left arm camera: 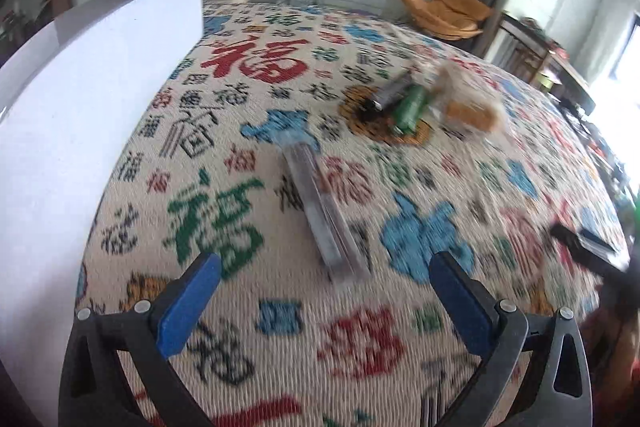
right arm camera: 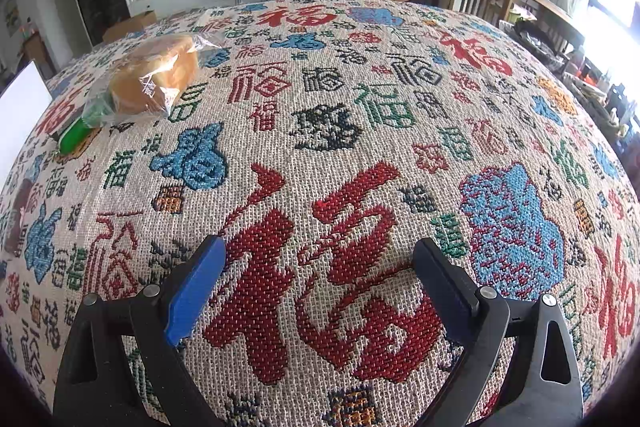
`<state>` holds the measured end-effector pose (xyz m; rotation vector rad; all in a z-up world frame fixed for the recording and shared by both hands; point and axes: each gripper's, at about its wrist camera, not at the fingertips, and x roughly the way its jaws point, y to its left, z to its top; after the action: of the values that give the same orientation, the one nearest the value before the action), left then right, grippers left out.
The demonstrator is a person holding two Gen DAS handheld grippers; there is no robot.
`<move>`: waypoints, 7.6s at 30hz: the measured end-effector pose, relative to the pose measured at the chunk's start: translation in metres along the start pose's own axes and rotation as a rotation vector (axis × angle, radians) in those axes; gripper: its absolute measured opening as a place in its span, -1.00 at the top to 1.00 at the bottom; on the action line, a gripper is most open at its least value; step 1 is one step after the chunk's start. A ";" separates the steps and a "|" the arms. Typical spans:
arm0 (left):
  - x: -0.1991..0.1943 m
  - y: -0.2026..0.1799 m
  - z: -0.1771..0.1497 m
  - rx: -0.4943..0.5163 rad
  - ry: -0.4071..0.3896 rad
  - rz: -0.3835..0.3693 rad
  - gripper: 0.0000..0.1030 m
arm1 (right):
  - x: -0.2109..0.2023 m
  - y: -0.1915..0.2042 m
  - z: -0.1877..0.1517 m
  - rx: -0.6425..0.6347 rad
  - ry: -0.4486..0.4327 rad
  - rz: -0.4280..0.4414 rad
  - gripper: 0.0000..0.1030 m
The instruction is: Organize snacks
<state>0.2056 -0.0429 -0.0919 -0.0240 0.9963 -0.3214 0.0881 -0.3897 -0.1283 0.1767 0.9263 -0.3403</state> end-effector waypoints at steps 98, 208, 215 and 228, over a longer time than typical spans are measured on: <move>0.028 0.002 0.007 0.150 -0.005 0.113 -1.00 | 0.017 -0.007 0.019 0.015 0.009 0.004 -0.95; -0.160 0.083 -0.030 -0.122 -0.126 -0.440 0.65 | 0.022 0.219 0.046 -0.507 0.452 0.254 0.55; -0.214 0.180 0.005 -0.225 -0.254 -0.299 0.65 | -0.064 0.244 0.075 -0.277 0.425 0.695 0.55; -0.244 0.281 -0.011 -0.362 -0.309 0.176 -0.77 | -0.210 0.371 0.087 -0.418 0.063 0.924 -0.31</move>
<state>0.1457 0.2933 0.0558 -0.3038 0.7320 0.0284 0.1713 -0.0253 0.0939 0.2107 0.8651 0.7115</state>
